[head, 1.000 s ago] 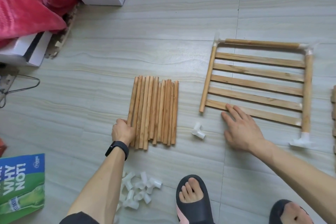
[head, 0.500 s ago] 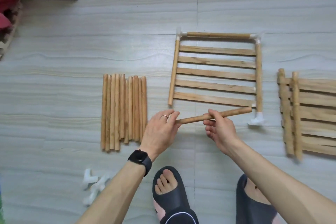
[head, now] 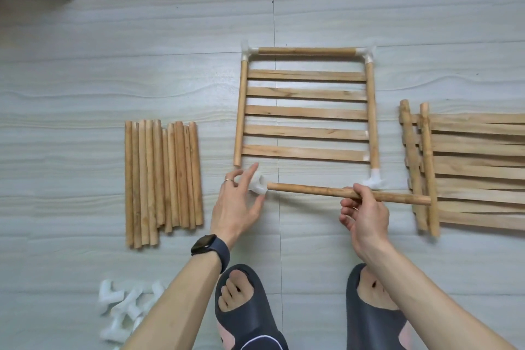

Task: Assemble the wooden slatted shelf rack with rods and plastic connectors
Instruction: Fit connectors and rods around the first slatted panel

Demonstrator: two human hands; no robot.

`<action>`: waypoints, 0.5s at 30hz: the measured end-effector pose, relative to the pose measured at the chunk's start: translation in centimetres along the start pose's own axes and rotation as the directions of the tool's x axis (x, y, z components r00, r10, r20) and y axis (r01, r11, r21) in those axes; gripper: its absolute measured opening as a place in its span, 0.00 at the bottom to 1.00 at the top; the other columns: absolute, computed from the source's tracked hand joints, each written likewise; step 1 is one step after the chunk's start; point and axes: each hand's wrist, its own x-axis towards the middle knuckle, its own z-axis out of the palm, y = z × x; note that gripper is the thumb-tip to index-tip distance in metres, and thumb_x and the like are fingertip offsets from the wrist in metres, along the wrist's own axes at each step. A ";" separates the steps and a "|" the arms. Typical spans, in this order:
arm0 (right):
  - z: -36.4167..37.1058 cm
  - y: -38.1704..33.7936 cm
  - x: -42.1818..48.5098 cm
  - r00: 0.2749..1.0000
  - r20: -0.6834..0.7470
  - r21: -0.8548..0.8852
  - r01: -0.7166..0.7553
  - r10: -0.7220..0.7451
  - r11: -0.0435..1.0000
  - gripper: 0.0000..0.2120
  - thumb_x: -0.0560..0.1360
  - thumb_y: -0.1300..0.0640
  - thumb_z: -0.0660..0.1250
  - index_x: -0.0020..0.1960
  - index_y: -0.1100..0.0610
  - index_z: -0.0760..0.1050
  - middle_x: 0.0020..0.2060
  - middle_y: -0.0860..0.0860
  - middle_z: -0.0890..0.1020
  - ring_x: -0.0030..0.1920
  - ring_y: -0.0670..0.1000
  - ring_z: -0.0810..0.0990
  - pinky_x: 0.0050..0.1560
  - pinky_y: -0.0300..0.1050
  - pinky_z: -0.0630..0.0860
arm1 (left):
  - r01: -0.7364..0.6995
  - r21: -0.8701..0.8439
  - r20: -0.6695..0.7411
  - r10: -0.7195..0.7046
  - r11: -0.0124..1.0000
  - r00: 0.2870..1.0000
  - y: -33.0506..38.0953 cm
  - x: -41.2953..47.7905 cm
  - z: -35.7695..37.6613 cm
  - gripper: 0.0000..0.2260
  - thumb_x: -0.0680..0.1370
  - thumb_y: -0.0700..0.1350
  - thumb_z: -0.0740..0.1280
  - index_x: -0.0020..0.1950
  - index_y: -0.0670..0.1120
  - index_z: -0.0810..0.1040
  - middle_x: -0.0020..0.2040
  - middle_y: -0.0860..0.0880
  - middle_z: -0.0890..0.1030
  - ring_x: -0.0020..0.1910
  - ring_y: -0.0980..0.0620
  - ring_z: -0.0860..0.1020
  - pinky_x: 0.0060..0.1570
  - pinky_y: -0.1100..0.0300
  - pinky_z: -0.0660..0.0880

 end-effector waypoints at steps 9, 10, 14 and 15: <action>-1.3 0.0 0.7 0.999 0.004 0.012 0.033 -0.033 0.999 0.10 0.79 0.54 0.66 0.43 0.59 0.80 0.25 0.51 0.76 0.24 0.47 0.72 0.23 0.40 0.70 | 0.196 -0.230 -0.106 -0.225 0.953 0.969 1.7 1.9 0.7 0.18 0.82 0.51 0.66 0.71 0.47 0.77 0.57 0.48 0.84 0.58 0.49 0.79 0.57 0.60 0.71; -1.2 0.0 0.6 0.999 0.015 0.014 0.029 -0.029 0.999 0.10 0.79 0.54 0.66 0.43 0.59 0.80 0.25 0.51 0.76 0.25 0.47 0.72 0.24 0.40 0.70 | 0.241 -0.311 -0.087 -0.281 0.919 0.956 1.9 1.9 0.8 0.17 0.81 0.52 0.68 0.69 0.48 0.79 0.57 0.50 0.84 0.58 0.51 0.79 0.57 0.62 0.70; -0.6 0.2 0.4 0.999 0.039 0.026 0.025 -0.026 0.999 0.09 0.79 0.55 0.67 0.43 0.60 0.80 0.25 0.50 0.76 0.25 0.46 0.72 0.24 0.39 0.70 | 0.358 -0.570 0.050 -0.404 0.740 0.914 2.8 1.8 1.3 0.14 0.79 0.53 0.71 0.63 0.52 0.83 0.55 0.56 0.84 0.59 0.56 0.79 0.60 0.62 0.72; -0.5 0.2 0.5 0.999 0.039 0.031 0.025 -0.027 0.999 0.09 0.79 0.56 0.67 0.44 0.60 0.80 0.25 0.50 0.76 0.25 0.46 0.72 0.23 0.39 0.70 | 0.372 -0.623 0.065 -0.429 0.688 0.901 2.9 1.7 1.4 0.13 0.79 0.52 0.72 0.62 0.53 0.83 0.55 0.56 0.84 0.59 0.55 0.79 0.63 0.58 0.74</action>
